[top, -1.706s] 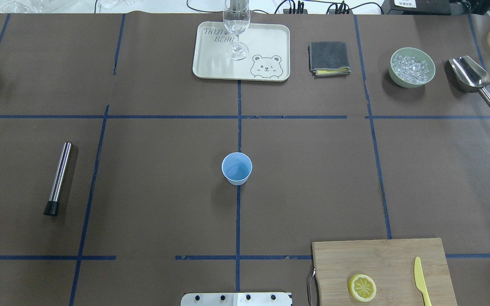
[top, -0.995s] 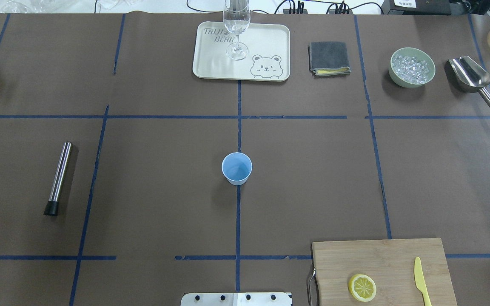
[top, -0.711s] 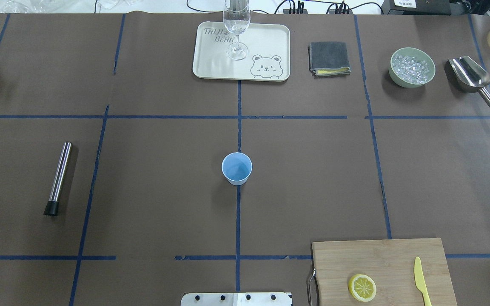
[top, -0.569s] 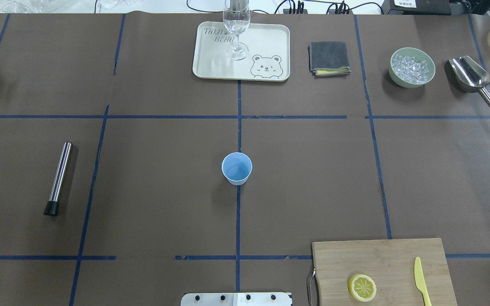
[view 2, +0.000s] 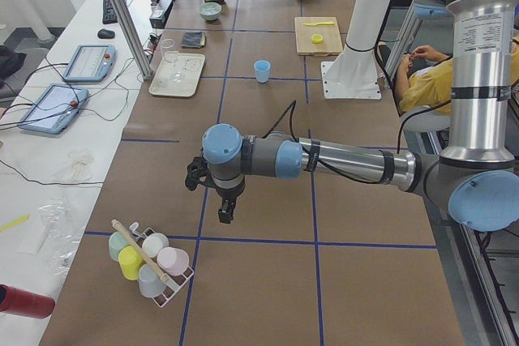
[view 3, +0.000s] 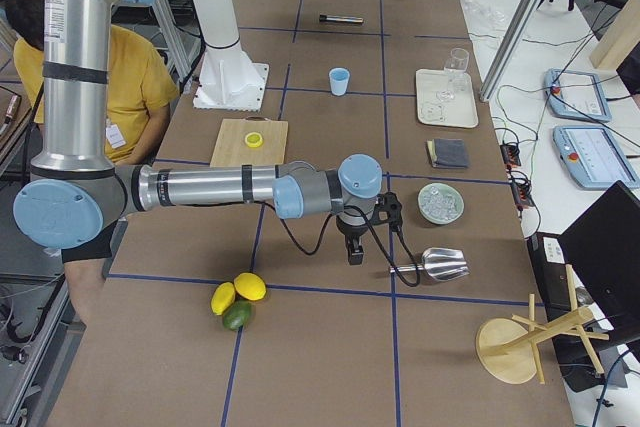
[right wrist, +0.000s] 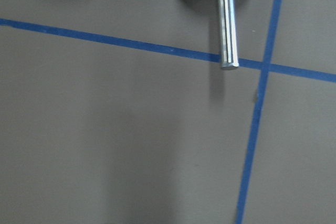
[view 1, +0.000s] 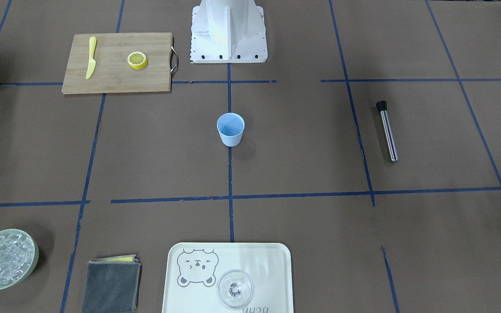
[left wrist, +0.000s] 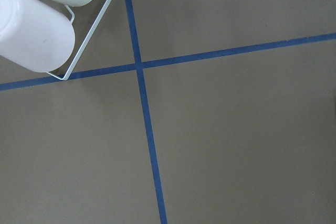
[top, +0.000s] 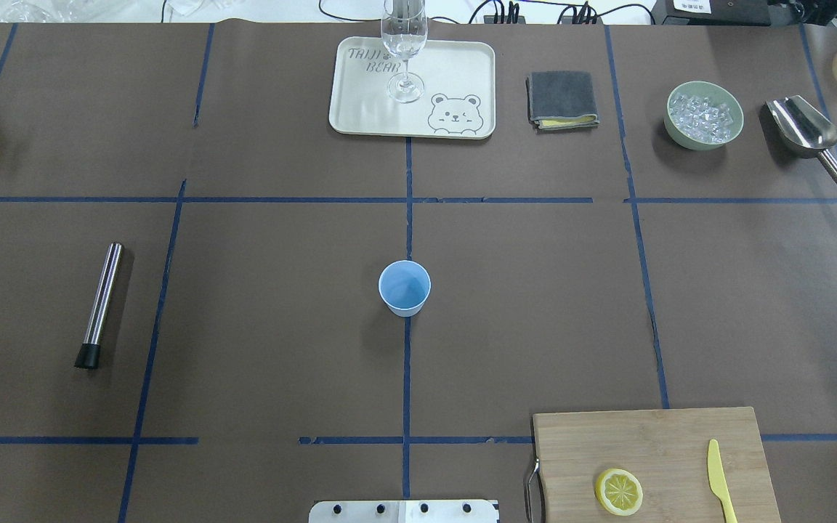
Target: Squeeze lemon into cup
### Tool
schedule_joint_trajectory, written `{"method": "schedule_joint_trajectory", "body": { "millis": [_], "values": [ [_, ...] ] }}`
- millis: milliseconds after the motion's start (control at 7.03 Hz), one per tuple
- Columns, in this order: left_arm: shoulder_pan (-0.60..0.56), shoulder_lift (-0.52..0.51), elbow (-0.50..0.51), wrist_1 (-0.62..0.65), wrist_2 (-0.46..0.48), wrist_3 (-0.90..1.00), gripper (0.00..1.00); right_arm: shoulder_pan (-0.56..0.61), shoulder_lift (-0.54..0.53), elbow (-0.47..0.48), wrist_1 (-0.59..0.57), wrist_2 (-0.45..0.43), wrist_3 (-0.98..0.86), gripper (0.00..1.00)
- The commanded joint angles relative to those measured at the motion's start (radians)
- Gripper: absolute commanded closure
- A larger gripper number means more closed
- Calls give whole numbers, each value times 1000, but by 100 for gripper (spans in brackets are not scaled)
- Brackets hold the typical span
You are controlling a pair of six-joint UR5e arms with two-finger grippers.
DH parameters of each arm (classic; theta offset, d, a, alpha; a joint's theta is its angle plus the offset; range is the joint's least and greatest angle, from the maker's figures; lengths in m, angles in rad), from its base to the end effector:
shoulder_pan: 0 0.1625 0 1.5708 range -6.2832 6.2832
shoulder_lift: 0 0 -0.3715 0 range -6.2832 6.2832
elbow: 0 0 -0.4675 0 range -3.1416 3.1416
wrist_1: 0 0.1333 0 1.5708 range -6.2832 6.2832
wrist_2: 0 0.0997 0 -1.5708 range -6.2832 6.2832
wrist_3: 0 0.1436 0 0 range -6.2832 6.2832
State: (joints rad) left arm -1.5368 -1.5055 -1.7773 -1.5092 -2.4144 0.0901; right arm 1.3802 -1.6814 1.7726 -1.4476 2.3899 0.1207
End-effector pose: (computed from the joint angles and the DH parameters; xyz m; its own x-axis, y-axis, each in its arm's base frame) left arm -0.0075 -0.5462 0.5546 0.6566 0.1713 -0.7345 -0.0934 0.9848 0.1462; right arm -0.0750 -0.5384 0.5638 0.6587 -0.1644 0.7342 0.1066 0.9864 0.1253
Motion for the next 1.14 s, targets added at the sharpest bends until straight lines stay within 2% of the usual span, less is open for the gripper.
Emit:
{"method": "schedule_joint_trajectory", "body": {
  "millis": [0,142,284,426,711,995],
  "values": [
    [0,2,-2,0,-2,-4,0,-172,-71,194,100,-21,309,0],
    [0,2,-2,-17,0,-4,0,-304,-80,261,123,-24,506,0],
    [0,2,-1,-23,0,-4,0,-452,-72,340,143,-105,741,0],
    [1,2,-2,-31,-2,-6,0,-606,-72,381,220,-185,910,0],
    [1,4,9,-119,0,-6,0,-844,-72,428,243,-358,1044,0],
    [1,8,-1,-143,0,2,0,-1108,-72,473,245,-593,1227,0]
  ]
}}
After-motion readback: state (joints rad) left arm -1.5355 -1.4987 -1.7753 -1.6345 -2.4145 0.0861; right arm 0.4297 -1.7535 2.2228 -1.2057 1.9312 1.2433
